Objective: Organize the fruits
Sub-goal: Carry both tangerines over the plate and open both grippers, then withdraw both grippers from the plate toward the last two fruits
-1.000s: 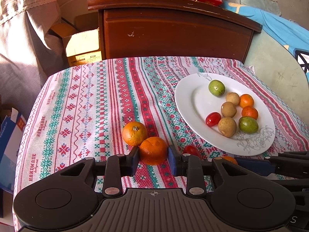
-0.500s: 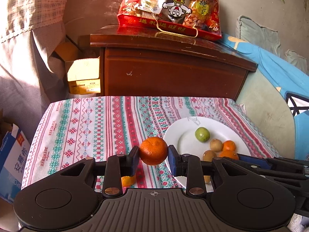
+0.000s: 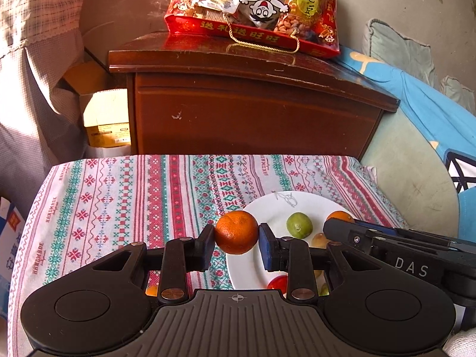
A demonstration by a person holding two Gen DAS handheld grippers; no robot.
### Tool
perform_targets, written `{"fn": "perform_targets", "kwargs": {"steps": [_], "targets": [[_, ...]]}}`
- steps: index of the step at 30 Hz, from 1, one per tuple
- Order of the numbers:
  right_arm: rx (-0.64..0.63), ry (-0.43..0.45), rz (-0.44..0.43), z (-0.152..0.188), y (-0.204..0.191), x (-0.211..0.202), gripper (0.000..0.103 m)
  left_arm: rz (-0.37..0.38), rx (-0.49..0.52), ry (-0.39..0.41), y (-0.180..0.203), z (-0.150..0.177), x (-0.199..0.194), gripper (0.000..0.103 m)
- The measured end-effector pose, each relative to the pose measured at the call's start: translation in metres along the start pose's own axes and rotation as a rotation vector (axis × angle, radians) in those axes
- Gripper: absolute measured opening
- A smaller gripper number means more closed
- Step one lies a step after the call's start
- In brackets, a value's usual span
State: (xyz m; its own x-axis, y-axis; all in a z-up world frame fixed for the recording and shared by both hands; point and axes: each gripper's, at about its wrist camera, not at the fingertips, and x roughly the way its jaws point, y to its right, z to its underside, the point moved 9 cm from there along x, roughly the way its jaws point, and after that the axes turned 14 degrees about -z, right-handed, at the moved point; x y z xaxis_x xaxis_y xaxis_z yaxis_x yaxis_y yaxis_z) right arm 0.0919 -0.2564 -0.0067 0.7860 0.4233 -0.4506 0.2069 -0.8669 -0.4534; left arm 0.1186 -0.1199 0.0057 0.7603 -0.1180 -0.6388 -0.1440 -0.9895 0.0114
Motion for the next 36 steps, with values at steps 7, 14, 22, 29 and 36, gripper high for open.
{"fn": "perform_targets", "kwargs": {"steps": [7, 14, 22, 29, 36], "targets": [[0.036, -0.037, 0.006, 0.010, 0.009, 0.012, 0.030, 0.004, -0.004, -0.064, 0.007, 0.013, 0.022, 0.029], [0.052, -0.027, 0.021, 0.009, 0.015, 0.011, 0.033, 0.001, -0.003, -0.096, 0.015, 0.020, 0.032, 0.029], [0.049, 0.013, 0.027, -0.005, 0.012, 0.000, 0.036, -0.003, 0.003, -0.024, 0.018, 0.000, 0.011, 0.047], [0.015, 0.014, -0.002, -0.006, -0.009, -0.007, 0.044, -0.003, -0.022, -0.014, 0.003, -0.012, -0.010, 0.051], [-0.025, -0.006, -0.035, 0.005, -0.036, -0.013, 0.046, -0.054, -0.062, -0.001, -0.035, -0.019, -0.031, 0.056]]}}
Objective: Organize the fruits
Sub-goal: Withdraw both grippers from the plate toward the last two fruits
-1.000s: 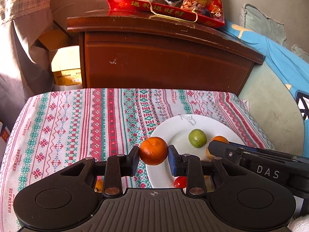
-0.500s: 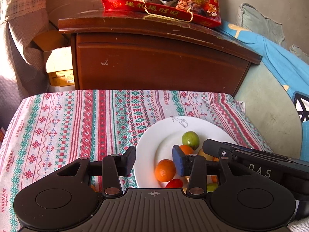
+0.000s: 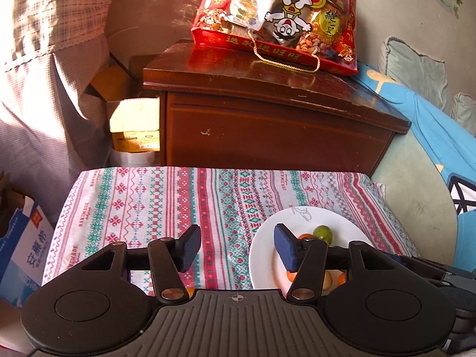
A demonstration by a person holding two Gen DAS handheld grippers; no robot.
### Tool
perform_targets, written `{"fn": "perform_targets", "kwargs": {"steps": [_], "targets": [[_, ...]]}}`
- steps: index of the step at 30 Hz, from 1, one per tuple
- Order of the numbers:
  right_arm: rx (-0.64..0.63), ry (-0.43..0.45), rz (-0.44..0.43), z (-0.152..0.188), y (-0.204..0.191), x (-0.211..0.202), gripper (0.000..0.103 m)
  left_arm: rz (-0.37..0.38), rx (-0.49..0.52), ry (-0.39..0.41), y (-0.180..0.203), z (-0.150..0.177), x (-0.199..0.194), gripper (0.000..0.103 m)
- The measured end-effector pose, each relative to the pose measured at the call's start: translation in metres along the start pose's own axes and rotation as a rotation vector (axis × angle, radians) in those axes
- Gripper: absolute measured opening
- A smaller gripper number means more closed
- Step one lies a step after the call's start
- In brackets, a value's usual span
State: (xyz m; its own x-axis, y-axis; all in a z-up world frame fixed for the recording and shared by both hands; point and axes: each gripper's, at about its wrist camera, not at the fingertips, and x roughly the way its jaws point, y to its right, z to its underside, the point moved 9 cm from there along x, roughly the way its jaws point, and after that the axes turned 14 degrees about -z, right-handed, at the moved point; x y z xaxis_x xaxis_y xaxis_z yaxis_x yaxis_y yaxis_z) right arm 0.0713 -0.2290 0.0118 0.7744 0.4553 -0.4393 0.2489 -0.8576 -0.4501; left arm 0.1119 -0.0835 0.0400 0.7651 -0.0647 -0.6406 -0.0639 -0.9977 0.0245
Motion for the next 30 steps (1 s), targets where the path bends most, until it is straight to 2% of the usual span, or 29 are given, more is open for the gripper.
{"fn": "perform_targets", "kwargs": {"steps": [11, 23, 30], "targets": [[-0.028, -0.042, -0.029, 0.031, -0.030, -0.003, 0.047, -0.063, -0.083, -0.011, -0.055, 0.009, -0.019, 0.058], [-0.013, -0.103, -0.054, 0.066, -0.050, -0.001, 0.047, -0.079, -0.038, -0.073, -0.066, 0.041, -0.016, 0.059], [-0.005, -0.142, -0.057, 0.082, -0.049, 0.011, 0.047, -0.109, -0.054, -0.105, -0.077, 0.050, -0.006, 0.059]]}}
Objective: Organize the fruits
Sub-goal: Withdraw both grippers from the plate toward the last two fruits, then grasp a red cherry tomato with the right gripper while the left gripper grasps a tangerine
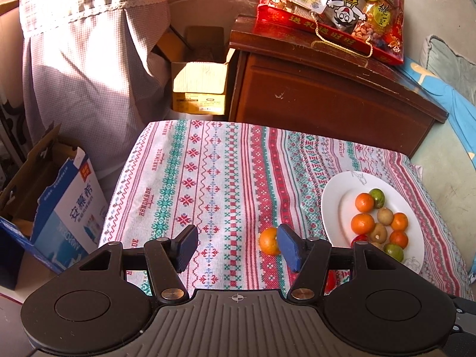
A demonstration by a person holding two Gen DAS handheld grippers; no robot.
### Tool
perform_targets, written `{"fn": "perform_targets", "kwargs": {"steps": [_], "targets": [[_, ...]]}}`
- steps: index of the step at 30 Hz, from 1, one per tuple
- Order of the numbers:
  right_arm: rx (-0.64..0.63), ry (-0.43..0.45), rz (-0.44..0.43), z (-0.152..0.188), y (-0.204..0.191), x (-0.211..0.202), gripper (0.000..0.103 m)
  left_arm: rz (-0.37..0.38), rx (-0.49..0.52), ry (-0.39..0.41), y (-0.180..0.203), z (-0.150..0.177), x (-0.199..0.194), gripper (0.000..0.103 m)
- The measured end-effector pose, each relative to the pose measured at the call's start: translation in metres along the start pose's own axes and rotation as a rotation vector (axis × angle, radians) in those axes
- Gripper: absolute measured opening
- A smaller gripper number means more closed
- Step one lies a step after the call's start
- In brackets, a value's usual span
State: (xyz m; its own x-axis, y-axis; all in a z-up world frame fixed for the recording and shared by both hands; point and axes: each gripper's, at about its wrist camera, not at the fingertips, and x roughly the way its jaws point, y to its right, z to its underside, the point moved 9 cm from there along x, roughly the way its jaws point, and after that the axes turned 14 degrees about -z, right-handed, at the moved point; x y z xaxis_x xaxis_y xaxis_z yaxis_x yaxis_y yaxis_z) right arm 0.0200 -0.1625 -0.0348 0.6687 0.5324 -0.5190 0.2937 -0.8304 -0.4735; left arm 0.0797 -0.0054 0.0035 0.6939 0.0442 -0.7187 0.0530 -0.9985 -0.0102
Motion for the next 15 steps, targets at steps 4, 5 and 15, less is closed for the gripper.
{"fn": "perform_targets", "kwargs": {"steps": [4, 5, 15], "targets": [[-0.014, -0.012, 0.006, 0.004, 0.001, 0.009, 0.046, 0.001, -0.007, -0.023, -0.001, 0.004, 0.007, 0.059], [-0.022, -0.015, 0.007, 0.005, 0.001, 0.012, 0.045, -0.003, -0.005, -0.026, -0.001, 0.005, 0.009, 0.059], [-0.068, -0.022, 0.036, 0.005, 0.007, 0.034, 0.033, -0.013, 0.040, -0.025, 0.008, 0.012, 0.023, 0.058]]}}
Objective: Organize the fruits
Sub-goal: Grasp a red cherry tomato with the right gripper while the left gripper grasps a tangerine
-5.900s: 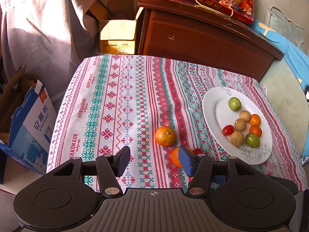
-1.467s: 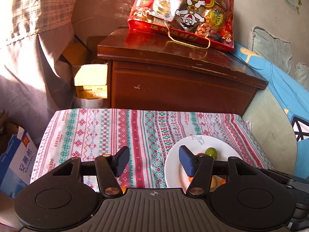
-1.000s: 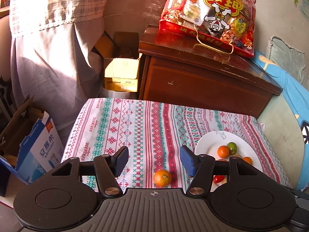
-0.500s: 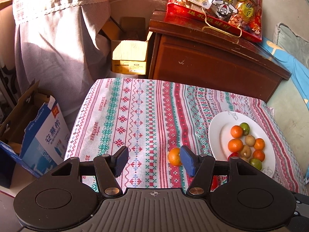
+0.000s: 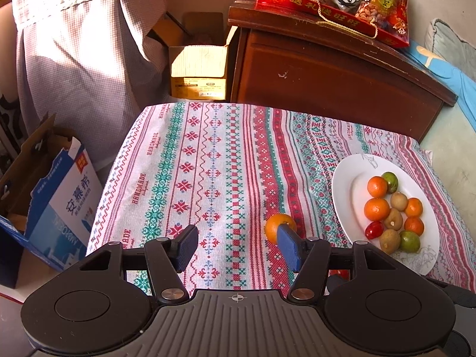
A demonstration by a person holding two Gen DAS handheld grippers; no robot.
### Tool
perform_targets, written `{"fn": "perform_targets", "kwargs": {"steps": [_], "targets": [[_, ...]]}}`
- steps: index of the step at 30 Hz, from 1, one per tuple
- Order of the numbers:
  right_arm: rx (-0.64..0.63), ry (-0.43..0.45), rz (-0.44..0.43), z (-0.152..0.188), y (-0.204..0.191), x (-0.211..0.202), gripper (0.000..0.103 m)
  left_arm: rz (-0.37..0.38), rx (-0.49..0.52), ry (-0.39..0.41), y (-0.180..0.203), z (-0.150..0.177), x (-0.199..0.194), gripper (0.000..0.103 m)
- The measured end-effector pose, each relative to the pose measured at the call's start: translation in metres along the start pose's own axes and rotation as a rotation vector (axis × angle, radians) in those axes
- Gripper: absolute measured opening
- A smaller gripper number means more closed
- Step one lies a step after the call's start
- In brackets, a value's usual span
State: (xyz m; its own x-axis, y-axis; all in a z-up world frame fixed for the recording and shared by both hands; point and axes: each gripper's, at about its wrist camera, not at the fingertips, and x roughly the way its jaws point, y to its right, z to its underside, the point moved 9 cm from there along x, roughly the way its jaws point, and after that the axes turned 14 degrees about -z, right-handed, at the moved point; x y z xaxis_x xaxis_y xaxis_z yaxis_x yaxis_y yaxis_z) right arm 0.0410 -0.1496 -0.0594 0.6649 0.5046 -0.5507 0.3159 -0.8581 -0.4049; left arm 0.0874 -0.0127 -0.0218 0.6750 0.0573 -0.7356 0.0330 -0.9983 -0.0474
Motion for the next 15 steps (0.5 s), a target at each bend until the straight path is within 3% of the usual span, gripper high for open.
{"fn": "perform_targets", "kwargs": {"steps": [7, 15], "targets": [[-0.024, 0.003, 0.006, -0.001, 0.000, 0.005, 0.020, 0.014, 0.039, 0.010, 0.014, 0.004, 0.008, 0.057], [-0.026, 0.004, 0.004, -0.001, -0.001, -0.001, 0.019, 0.039, 0.079, 0.038, 0.031, 0.006, 0.015, 0.054]]}}
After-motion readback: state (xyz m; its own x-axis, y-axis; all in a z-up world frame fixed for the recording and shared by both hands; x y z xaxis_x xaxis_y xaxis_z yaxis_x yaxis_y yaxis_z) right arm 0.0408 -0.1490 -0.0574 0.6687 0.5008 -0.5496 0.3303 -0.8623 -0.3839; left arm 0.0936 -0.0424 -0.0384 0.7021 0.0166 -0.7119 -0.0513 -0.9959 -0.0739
